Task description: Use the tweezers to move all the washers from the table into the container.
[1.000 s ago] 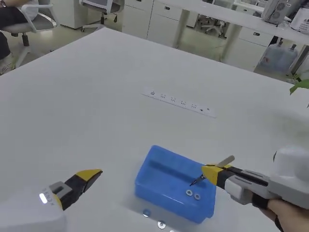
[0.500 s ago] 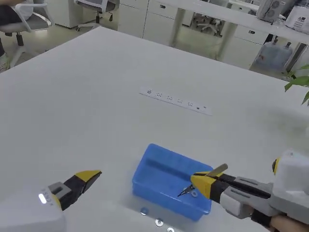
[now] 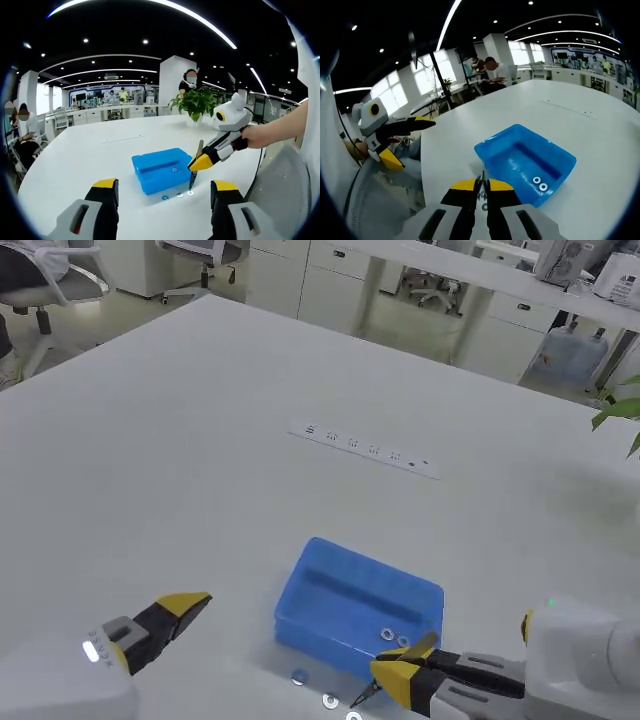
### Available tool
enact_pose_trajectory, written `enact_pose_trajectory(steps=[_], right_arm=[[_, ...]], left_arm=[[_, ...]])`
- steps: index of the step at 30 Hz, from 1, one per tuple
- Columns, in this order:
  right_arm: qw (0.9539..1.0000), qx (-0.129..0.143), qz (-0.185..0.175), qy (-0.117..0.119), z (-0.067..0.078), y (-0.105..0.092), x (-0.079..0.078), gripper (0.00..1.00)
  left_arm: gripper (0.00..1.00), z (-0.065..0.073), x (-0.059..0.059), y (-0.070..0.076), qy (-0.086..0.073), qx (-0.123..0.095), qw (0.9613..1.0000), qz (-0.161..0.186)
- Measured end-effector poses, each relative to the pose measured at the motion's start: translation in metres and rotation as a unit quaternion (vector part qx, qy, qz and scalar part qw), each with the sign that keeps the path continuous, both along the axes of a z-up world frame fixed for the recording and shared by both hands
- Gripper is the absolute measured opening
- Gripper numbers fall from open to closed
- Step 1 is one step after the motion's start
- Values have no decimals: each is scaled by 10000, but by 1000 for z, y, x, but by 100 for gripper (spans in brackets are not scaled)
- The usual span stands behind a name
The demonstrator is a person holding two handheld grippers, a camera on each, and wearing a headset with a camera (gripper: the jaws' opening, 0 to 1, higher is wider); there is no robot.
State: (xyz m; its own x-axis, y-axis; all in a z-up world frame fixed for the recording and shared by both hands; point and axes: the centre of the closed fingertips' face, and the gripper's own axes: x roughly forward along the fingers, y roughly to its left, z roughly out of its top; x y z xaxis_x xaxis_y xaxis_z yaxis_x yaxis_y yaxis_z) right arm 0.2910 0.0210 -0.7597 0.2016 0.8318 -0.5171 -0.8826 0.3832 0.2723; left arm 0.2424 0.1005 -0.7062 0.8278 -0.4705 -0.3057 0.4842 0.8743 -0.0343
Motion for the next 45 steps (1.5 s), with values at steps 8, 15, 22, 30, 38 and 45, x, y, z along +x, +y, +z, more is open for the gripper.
enact_pose_trajectory(steps=[8,15,22,30,38,45], right_arm=[[9995,-235,163,-120,-7,2,-6,3],[9985,-406,281,-222,-11,1,-8,3],[9973,-528,401,-307,-16,3,-12,3],[9885,-693,1029,-867,-16,11,-24,2],[9895,-637,924,-906,-10,9,-20,2],[9914,-505,820,-888,3,9,-16,2]], left_arm=[[76,-1,-1,-1,25,21,10000,-29],[76,-2,-1,-2,37,44,10000,-65],[76,-2,-1,-3,49,62,9999,-90],[75,-2,-2,-3,45,97,9999,-105],[75,-3,-1,-2,44,123,9999,-73],[75,-2,-1,-1,22,117,9999,-54]])
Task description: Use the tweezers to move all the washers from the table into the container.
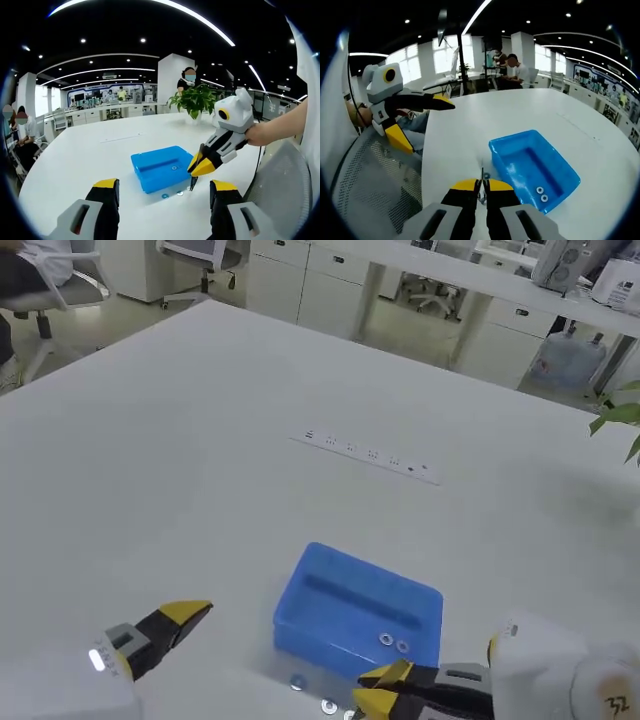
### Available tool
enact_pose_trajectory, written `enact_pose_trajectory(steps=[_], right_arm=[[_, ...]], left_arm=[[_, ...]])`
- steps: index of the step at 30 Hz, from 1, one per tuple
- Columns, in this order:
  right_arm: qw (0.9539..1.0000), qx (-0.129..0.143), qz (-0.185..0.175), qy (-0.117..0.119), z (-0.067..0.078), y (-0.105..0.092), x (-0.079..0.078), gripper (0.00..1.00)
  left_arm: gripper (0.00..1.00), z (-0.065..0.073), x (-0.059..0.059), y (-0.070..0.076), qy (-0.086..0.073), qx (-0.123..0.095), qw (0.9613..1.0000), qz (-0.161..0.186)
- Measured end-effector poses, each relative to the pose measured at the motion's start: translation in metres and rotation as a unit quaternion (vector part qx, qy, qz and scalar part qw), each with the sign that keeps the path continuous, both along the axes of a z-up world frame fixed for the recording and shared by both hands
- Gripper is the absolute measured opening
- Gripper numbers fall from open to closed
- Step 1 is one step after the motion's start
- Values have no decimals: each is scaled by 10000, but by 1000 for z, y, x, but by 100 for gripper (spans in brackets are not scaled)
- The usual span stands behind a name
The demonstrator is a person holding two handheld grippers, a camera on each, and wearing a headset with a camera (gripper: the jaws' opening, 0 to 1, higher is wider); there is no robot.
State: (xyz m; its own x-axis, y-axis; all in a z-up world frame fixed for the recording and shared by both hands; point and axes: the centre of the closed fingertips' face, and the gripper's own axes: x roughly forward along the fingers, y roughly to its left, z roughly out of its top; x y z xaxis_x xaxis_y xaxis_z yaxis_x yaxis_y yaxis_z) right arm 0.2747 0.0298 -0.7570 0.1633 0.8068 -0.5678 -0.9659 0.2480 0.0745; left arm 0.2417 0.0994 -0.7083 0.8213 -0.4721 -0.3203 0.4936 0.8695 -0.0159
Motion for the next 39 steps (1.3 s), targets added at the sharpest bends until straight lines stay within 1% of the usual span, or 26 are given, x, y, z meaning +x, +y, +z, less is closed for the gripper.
enact_pose_trajectory(steps=[3,6,9,10,13,18,21,24,27,29,30,32,35,39], right_arm=[[9999,105,-44,-9,8,0,2,2],[9996,260,-121,35,18,1,7,2],[9986,473,-184,143,28,2,11,2],[9977,612,-239,181,34,3,13,2],[9952,868,-365,259,45,3,19,2],[9927,1055,-515,265,57,1,33,2],[9905,1180,-649,278,63,1,43,2],[9901,1168,-729,282,63,2,53,2],[9896,1131,-843,272,60,3,65,2],[9877,1159,-984,373,57,4,72,2],[9864,1153,-1083,441,54,4,77,2],[9866,1120,-1096,448,49,6,83,2],[9877,898,-1183,478,37,5,89,2],[9872,771,-1253,612,24,5,95,2]], left_arm=[[74,0,0,0,10,4,10000,6],[74,0,0,0,5,-5,10000,9],[74,0,0,0,5,7,10000,0],[74,0,0,0,10,6,10000,-8],[74,-1,-1,-1,13,18,10000,-19],[74,0,0,0,10,3,10000,-5],[74,-1,-1,0,11,22,10000,-17],[74,-1,-1,-1,25,22,10000,-34],[74,-1,-1,-1,35,19,10000,-26],[74,-2,-1,0,38,20,10000,-16],[74,-2,-1,0,40,21,10000,-14],[74,-2,-1,0,47,26,10000,-16],[74,-2,-1,0,54,31,10000,-16],[74,-2,-1,0,61,21,10000,0]])
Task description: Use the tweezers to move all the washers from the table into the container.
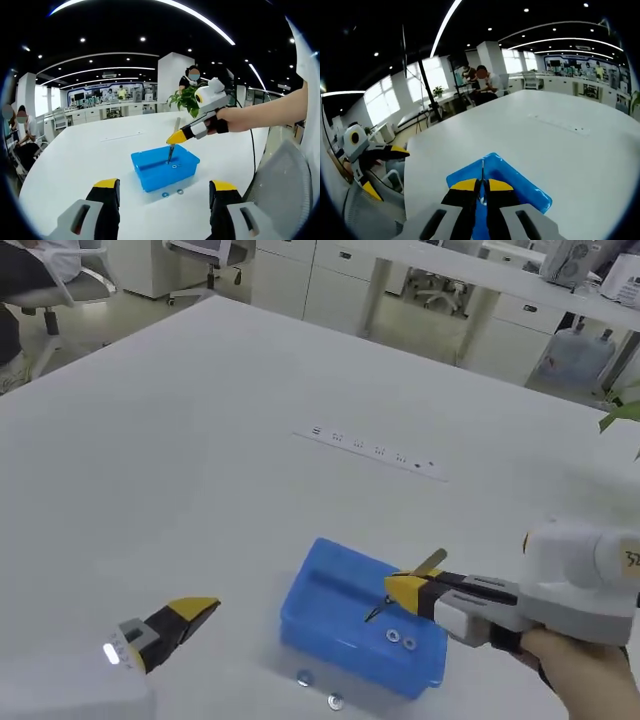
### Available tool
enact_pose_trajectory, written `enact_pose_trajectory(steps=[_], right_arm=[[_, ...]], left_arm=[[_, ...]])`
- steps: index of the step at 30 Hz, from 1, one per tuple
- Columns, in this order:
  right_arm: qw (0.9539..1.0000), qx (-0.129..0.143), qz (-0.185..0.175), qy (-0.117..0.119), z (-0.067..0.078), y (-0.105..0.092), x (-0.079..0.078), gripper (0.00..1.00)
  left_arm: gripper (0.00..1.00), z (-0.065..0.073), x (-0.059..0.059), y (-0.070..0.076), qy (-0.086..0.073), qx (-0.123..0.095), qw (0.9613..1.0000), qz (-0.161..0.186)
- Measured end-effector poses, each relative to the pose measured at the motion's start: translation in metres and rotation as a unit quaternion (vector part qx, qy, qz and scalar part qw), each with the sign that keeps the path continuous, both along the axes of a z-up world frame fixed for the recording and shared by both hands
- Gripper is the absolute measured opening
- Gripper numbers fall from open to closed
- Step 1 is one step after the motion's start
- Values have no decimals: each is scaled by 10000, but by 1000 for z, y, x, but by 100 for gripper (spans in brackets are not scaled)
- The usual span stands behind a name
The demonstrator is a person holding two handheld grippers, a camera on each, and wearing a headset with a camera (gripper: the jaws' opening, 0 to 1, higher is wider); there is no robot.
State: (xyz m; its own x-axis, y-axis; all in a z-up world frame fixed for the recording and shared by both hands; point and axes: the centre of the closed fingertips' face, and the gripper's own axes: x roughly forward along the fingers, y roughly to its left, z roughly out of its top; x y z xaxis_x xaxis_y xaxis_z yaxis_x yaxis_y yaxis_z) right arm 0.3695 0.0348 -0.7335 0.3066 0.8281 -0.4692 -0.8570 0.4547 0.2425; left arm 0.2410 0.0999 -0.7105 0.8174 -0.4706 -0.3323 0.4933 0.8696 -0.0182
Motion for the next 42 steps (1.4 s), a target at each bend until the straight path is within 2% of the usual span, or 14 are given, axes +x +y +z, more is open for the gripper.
enact_pose_trajectory(steps=[5,11,16,21,28,38,42], right_arm=[[9992,-97,-209,318,-18,-3,12,2],[9985,-284,-242,411,-30,-4,16,2],[9978,-500,-232,372,-38,-7,15,2],[9979,-505,-259,300,-38,-9,19,2],[9983,-513,-175,205,-37,-8,15,3],[9992,-49,-346,176,-21,-17,5,3],[9985,290,-453,108,-5,-18,0,3]], left_arm=[[73,-1,0,-1,13,28,10000,-23],[73,-2,0,0,23,31,10000,-14],[73,-2,0,0,27,34,10000,-20],[73,-2,0,0,32,49,10000,-30],[73,-3,-1,-1,56,69,9999,-48],[73,-4,-1,-2,76,66,9999,-76],[73,-5,-1,-3,85,72,9999,-94]])
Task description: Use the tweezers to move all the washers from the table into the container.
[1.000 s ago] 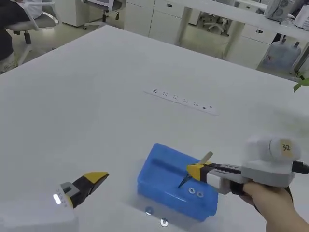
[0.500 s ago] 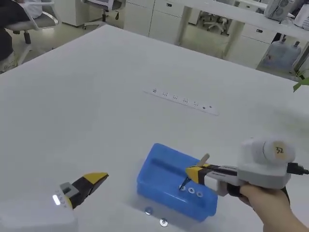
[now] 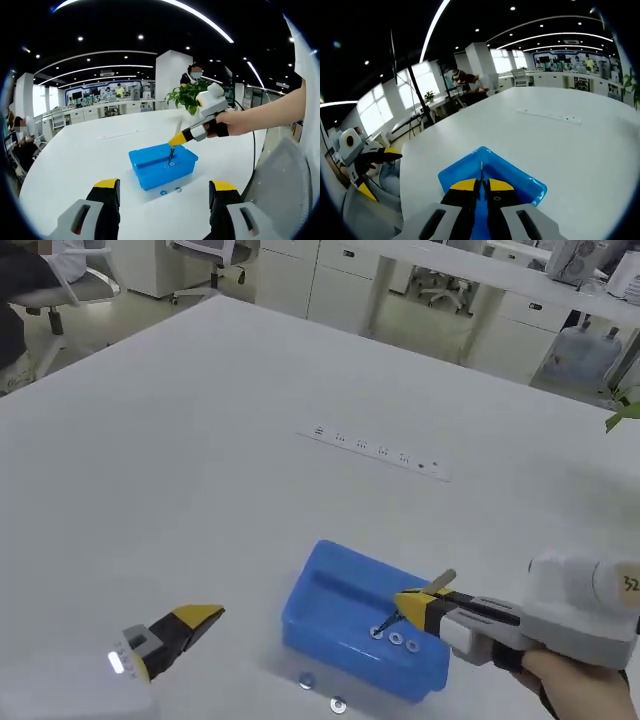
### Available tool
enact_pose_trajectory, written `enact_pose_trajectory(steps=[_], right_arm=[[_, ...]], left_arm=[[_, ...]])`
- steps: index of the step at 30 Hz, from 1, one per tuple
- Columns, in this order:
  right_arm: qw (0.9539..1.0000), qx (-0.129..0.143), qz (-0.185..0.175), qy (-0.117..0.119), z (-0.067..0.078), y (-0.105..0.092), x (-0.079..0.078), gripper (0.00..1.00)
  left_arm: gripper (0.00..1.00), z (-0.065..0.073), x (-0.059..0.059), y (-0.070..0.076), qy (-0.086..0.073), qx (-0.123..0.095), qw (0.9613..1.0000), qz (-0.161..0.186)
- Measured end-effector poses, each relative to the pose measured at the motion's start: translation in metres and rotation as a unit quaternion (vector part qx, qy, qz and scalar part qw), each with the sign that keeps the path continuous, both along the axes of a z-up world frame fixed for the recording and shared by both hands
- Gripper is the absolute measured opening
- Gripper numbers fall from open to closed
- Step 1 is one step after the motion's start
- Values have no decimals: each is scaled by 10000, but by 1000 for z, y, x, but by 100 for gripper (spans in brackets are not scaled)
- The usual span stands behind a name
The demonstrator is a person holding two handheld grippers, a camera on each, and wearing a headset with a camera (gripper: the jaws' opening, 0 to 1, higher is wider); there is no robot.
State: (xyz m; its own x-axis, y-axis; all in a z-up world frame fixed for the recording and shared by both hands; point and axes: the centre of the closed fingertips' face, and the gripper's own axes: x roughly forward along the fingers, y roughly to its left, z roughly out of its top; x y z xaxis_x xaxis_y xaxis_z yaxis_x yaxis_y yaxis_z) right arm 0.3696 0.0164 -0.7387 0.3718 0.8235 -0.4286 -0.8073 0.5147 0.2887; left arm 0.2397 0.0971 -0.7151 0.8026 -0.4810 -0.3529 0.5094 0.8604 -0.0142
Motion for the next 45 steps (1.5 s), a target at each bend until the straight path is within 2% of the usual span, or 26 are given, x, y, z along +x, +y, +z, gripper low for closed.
enact_pose_trajectory(steps=[4,8,13,14,20,25,35,44,45], right_arm=[[9994,294,64,-193,18,3,-8,3],[9965,595,424,-413,35,14,-26,3],[9938,684,771,-422,36,27,-46,3],[9934,656,850,-406,35,29,-50,3],[9898,16,1387,-311,7,35,-71,3],[9850,-486,1615,-372,-13,34,-77,3],[9779,-834,1873,-401,-29,35,-84,3],[9734,-1062,1980,-458,-38,33,-85,3],[9740,-1012,1971,-471,-36,34,-85,3]], left_arm=[[73,0,0,0,-2,8,10000,-14],[73,0,0,0,-7,1,10000,-6],[73,0,0,-1,-7,-2,10000,-15],[73,0,0,0,-9,11,10000,-12],[73,0,0,0,-7,8,10000,0],[73,0,0,0,-4,6,10000,0],[72,0,-1,0,0,5,10000,-5],[72,0,0,0,-3,14,10000,-5],[72,0,0,0,1,13,10000,-7]])
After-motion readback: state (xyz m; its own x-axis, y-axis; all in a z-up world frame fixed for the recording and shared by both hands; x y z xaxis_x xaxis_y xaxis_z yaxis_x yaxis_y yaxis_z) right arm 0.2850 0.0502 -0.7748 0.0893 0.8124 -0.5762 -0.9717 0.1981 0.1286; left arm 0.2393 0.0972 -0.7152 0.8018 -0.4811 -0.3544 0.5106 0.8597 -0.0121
